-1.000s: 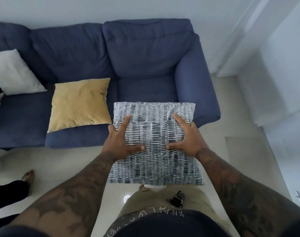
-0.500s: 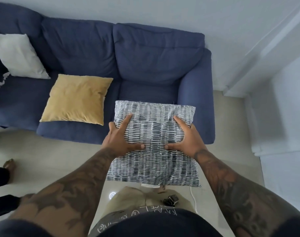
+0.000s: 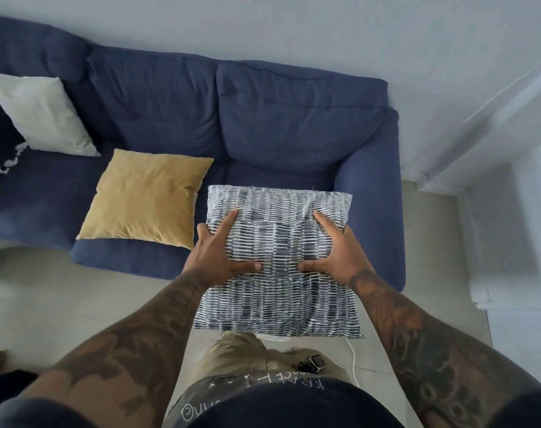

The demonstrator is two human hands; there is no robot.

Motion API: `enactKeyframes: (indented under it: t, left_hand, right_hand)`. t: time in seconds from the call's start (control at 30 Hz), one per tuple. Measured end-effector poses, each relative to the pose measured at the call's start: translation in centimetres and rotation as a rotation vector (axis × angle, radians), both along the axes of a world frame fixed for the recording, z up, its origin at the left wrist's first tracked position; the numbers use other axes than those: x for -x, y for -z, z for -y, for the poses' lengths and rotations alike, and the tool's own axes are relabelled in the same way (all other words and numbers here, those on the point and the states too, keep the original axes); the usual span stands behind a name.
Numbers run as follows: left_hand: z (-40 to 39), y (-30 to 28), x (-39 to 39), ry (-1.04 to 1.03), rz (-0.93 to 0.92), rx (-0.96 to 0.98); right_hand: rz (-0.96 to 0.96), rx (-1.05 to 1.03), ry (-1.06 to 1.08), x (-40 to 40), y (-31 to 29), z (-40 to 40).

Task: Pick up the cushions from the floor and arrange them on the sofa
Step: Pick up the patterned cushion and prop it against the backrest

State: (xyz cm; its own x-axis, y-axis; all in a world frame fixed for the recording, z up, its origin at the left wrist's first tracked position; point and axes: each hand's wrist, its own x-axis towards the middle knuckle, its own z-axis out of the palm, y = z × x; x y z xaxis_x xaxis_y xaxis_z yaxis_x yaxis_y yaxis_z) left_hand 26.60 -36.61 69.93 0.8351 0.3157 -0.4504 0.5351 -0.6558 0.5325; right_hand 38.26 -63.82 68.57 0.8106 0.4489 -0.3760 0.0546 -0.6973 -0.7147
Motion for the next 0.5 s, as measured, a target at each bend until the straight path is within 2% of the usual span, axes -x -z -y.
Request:
enactKeyframes:
  t: [0.5]
  left_hand:
    - [-14.2,1.1,-16.0,0.202,-0.065,0.021]
  right_hand:
    - [-0.018,0.066,0.205,-9.6,0.3,-12.4]
